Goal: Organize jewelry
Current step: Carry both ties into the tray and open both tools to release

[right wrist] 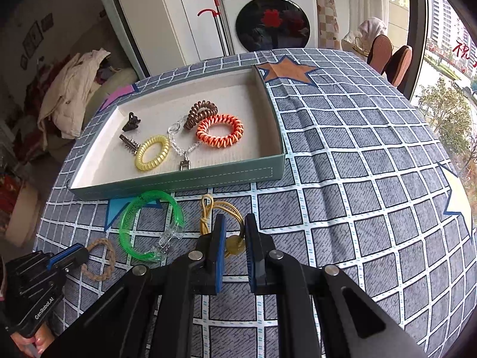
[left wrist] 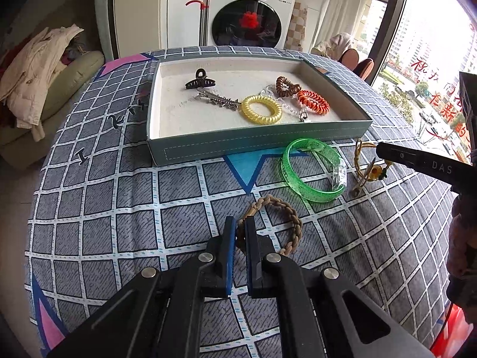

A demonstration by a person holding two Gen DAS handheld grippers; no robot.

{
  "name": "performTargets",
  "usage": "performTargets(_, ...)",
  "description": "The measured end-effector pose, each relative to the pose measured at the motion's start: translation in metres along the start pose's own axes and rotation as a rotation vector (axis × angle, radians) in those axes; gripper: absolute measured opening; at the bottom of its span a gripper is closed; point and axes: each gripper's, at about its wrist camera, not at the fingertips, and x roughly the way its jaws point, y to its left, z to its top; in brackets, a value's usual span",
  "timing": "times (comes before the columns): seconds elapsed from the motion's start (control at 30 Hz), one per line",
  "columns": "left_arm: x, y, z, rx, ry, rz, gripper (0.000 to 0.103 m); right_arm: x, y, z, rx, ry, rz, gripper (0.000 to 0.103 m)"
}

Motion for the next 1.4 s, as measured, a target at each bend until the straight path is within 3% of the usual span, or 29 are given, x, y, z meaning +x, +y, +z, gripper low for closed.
performTargets(0.77,-0.046,0.003,0.043,0.01,-0.135,-0.019,0.025,-0.061,0.021,0.043,-0.024,-0.143,0.105,0.014)
performTargets(1.1,-0.026,0.015,0.091,-0.001,-0.148,0.0,0.025,-0.036,0.033,0.078,-0.032,-0.128,0.135,0.014)
performTargets(1.4,0.021,0.022,0.126,-0.012,-0.106,0.031,0.025,0.015,0.033,0.107,-0.02,-0.086,0.136,0.014)
